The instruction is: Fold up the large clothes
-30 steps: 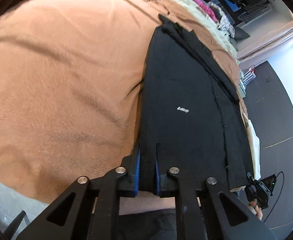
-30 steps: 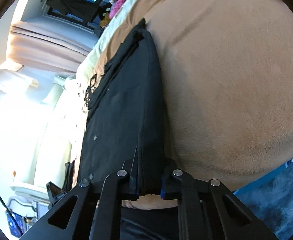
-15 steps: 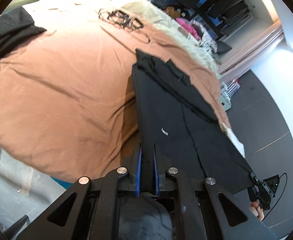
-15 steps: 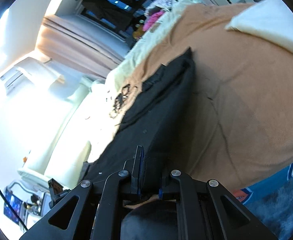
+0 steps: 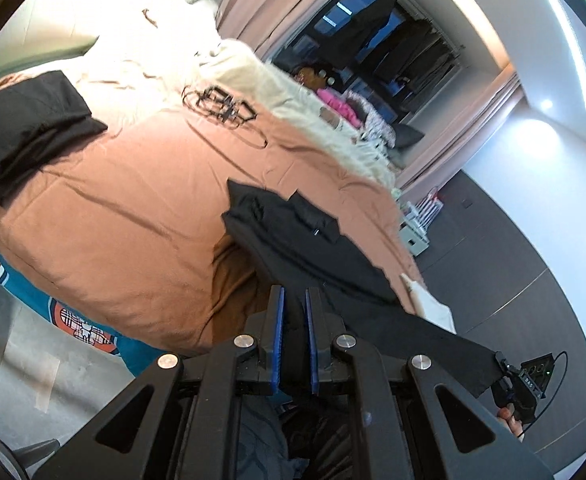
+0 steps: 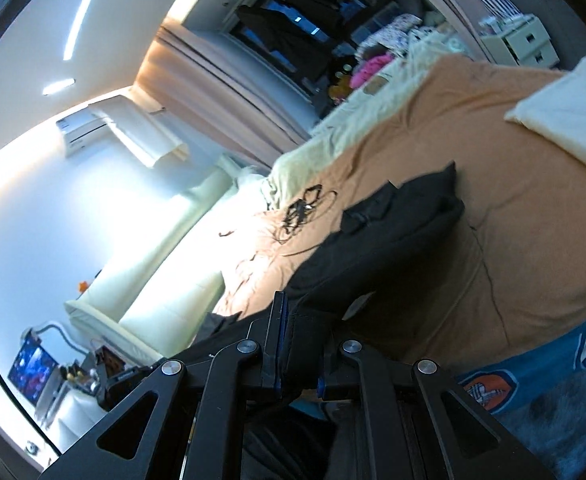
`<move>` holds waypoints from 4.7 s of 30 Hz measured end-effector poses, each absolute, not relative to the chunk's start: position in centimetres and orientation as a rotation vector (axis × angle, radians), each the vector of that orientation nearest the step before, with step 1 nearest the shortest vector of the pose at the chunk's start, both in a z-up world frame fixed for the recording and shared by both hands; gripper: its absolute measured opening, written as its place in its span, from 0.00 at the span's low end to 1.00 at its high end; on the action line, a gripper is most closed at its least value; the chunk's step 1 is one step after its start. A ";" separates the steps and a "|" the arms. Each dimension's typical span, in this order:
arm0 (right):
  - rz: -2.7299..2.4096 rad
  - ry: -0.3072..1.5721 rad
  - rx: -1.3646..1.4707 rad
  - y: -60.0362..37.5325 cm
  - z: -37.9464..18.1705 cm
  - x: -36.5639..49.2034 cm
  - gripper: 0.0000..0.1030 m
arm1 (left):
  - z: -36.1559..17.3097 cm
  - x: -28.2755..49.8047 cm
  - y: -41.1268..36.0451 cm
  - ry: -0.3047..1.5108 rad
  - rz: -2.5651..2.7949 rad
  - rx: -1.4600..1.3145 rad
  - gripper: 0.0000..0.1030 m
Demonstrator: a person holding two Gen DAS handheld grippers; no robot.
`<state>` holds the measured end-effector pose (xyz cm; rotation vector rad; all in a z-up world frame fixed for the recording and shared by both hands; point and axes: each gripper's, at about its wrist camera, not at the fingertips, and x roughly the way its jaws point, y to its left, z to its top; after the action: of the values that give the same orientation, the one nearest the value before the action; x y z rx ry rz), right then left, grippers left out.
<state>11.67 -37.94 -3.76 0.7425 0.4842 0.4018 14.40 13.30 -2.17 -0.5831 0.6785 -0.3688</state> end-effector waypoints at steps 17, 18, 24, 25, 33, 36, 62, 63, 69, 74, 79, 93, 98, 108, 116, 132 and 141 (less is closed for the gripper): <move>0.439 0.365 0.662 -36.9 1.8 9.5 0.11 | 5.0 14.4 13.6 0.534 -0.378 -0.547 0.10; 0.431 0.367 0.661 -37.0 1.9 10.2 0.11 | 5.4 15.4 13.4 0.537 -0.377 -0.543 0.10; 0.383 0.384 0.670 -38.0 2.4 15.7 0.11 | 7.5 22.0 11.7 0.552 -0.364 -0.504 0.10; 0.381 0.383 0.670 -38.2 2.5 16.5 0.11 | 7.8 23.2 11.5 0.555 -0.363 -0.499 0.10; 0.348 0.409 0.671 -39.8 3.0 24.3 0.11 | 9.4 32.1 9.4 0.585 -0.344 -0.452 0.09; 0.328 0.428 0.667 -40.3 2.9 27.2 0.11 | 9.4 35.5 8.7 0.605 -0.339 -0.437 0.09; 0.047 0.784 0.661 -44.0 -10.8 47.5 0.34 | -5.6 58.2 3.8 0.929 -0.234 -0.322 0.02; 0.031 0.814 0.678 -44.7 -11.7 48.0 0.51 | -6.5 58.4 3.7 0.953 -0.229 -0.317 0.02; -0.020 0.829 0.648 -46.4 -12.9 47.2 0.68 | -11.9 59.0 3.6 1.088 -0.227 -0.328 0.02; -0.075 0.896 0.594 -47.6 -14.9 46.0 0.68 | -15.9 58.0 3.8 1.189 -0.219 -0.349 0.02; -0.096 0.992 0.588 -48.3 -17.9 44.9 0.68 | -18.0 57.2 3.7 1.240 -0.233 -0.360 0.02; -0.052 1.006 0.563 -48.1 -18.8 42.8 0.68 | -17.3 56.3 4.6 1.183 -0.200 -0.322 0.54; -0.067 1.012 0.578 -48.4 -19.6 43.5 0.56 | -19.6 57.1 3.5 1.252 -0.224 -0.325 0.38; -0.040 0.988 0.559 -47.1 -19.1 45.4 0.08 | -17.0 54.4 4.7 1.174 -0.219 -0.319 0.05; -0.028 1.005 0.508 -45.5 -17.8 46.4 0.17 | -16.7 52.9 6.2 1.160 -0.171 -0.322 0.05; -0.023 0.964 0.527 -46.3 -14.3 39.3 0.57 | -17.0 51.5 7.7 1.180 -0.141 -0.437 0.25; -0.017 1.026 0.494 -44.4 -16.5 35.2 0.57 | -15.5 45.1 9.7 1.133 -0.145 -0.443 0.62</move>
<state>35.16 -44.42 -16.50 0.4936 1.0260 -0.0166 45.12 9.73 -15.50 -0.4430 1.1334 -0.1453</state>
